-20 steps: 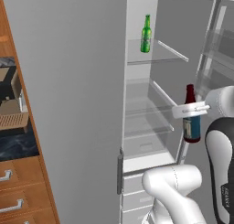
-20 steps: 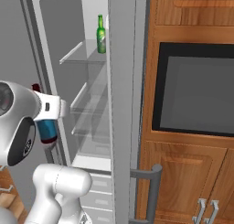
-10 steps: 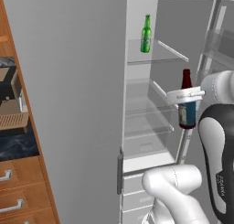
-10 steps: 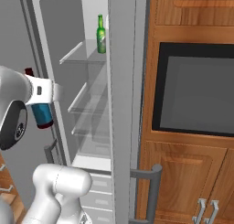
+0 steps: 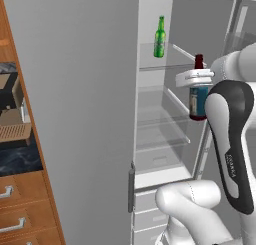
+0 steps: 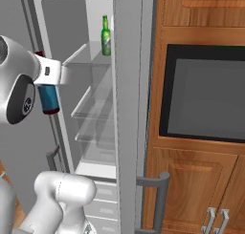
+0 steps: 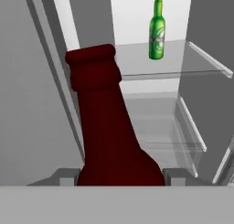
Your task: Place the beers on the top shelf of the fridge to keep them out of children's reach, and place the tomato on lower shelves for easy access.
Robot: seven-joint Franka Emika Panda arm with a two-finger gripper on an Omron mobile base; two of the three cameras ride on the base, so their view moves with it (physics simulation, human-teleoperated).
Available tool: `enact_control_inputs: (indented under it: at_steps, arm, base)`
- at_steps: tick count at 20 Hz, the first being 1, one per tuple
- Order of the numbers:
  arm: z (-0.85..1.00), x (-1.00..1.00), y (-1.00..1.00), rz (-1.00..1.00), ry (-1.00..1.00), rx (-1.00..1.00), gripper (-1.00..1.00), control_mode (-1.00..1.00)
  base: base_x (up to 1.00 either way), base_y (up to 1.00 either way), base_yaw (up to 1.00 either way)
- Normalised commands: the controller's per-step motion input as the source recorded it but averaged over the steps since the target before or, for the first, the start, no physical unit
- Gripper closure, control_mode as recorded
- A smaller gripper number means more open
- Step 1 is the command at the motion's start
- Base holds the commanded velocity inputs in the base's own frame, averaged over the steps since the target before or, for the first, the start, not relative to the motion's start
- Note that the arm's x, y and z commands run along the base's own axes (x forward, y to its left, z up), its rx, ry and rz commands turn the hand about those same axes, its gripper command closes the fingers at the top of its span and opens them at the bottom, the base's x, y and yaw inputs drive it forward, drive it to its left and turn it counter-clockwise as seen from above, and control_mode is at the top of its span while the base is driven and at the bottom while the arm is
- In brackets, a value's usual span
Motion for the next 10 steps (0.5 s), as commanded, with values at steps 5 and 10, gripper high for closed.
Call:
enact_control_inputs:
  at_steps: [5,10]
  arm:
    - [0.0,0.52,-0.03,-0.04,-0.06,0.07,1.0,-1.0]
    - [0.09,0.38,-0.05,0.0,-0.17,0.05,1.0,-1.0]
  base:
    - [0.0,0.0,0.0]
    - [0.0,0.0,0.0]
